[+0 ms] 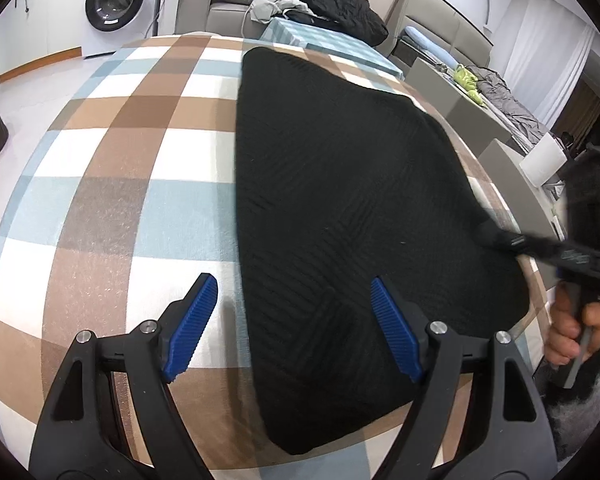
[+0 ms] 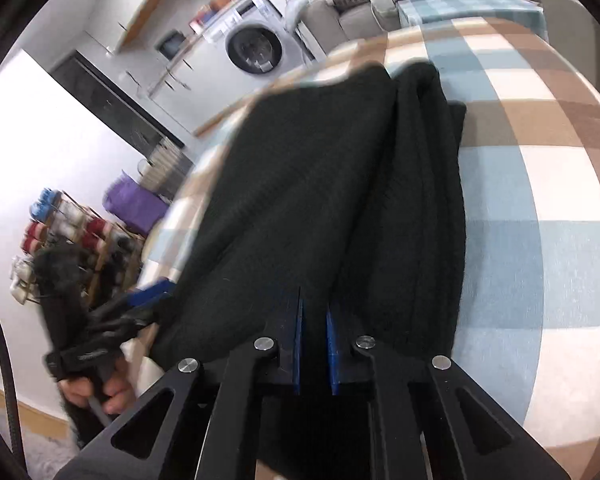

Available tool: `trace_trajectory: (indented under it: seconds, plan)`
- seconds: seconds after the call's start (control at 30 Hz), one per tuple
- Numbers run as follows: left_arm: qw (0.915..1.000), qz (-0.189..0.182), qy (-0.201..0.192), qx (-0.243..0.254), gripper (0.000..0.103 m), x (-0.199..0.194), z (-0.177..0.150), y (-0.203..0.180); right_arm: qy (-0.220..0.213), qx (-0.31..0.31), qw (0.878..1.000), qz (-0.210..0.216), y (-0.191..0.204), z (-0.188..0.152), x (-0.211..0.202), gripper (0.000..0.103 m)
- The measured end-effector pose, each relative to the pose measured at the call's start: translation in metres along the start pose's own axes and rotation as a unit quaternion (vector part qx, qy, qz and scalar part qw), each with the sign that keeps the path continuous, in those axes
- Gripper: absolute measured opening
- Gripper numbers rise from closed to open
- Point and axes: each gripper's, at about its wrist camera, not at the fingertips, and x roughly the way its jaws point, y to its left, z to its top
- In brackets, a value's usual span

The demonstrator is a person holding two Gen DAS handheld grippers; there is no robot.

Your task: Fold small clothes

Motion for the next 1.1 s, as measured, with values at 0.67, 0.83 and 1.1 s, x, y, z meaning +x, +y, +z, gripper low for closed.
trace_trajectory:
  seconds: [0.67, 0.83, 1.1]
  plan:
    - [0.9974, -0.004, 0.036, 0.063, 0.077, -0.015, -0.041, -0.016, 0.031, -0.062, 0.998, -0.007, 0.008, -0.044, -0.027, 0.013]
    - [0.9971, 0.0, 0.039, 0.065, 0.077, -0.019, -0.046, -0.014, 0.026, -0.065, 0.997, -0.02, 0.004, -0.04, -0.035, 0.01]
    - [0.9986, -0.017, 0.018, 0.046, 0.077, -0.031, -0.043, -0.011, 0.037, -0.054, 0.998, -0.02, 0.004, -0.039, -0.031, 0.015]
